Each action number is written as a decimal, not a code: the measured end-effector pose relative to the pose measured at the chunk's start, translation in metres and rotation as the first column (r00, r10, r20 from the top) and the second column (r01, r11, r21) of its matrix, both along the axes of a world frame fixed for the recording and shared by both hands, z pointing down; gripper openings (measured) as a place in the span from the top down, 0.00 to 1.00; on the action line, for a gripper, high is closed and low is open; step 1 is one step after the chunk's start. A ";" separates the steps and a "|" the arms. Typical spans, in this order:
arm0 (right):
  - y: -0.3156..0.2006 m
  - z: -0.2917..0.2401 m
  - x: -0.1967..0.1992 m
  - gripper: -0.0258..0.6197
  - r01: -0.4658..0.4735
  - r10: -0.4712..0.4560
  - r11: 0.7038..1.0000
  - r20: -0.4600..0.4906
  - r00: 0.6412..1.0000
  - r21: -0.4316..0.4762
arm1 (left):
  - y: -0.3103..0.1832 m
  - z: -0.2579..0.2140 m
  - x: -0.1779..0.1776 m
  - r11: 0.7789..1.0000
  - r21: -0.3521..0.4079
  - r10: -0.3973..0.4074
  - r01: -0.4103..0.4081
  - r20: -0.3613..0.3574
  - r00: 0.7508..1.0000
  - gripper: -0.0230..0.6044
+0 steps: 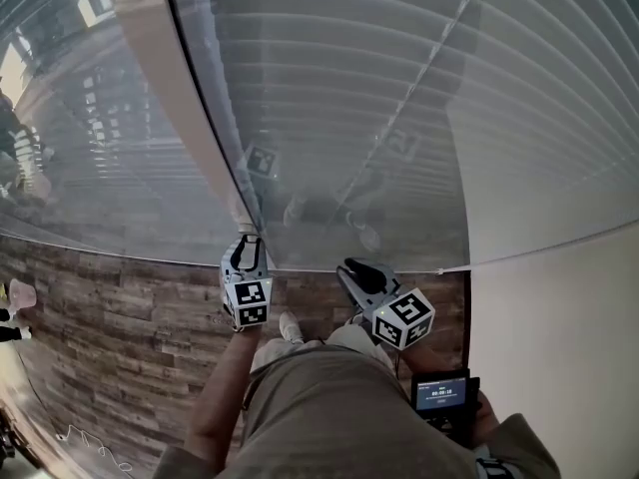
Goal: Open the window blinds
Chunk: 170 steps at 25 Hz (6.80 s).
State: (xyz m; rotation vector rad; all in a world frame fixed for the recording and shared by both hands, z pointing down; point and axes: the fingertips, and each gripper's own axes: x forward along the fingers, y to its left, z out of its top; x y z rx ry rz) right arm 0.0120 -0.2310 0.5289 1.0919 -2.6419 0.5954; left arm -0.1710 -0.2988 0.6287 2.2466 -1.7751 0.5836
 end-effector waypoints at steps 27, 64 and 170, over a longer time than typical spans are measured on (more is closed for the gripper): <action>0.009 0.002 -0.014 0.82 -0.038 0.037 0.999 0.060 0.998 0.018 | 0.000 0.008 0.000 0.987 -0.160 -0.059 -0.015 -0.444 0.894 0.75; 0.006 -0.007 0.001 0.82 -0.004 0.002 1.000 0.073 0.997 0.026 | 0.016 -0.005 -0.004 0.999 -0.001 0.039 -0.039 -0.066 0.997 0.59; 0.008 0.023 -0.011 0.82 -0.059 0.058 0.998 0.075 0.996 0.011 | 0.007 0.017 -0.008 0.956 -0.235 -0.182 -0.176 -0.945 0.273 0.75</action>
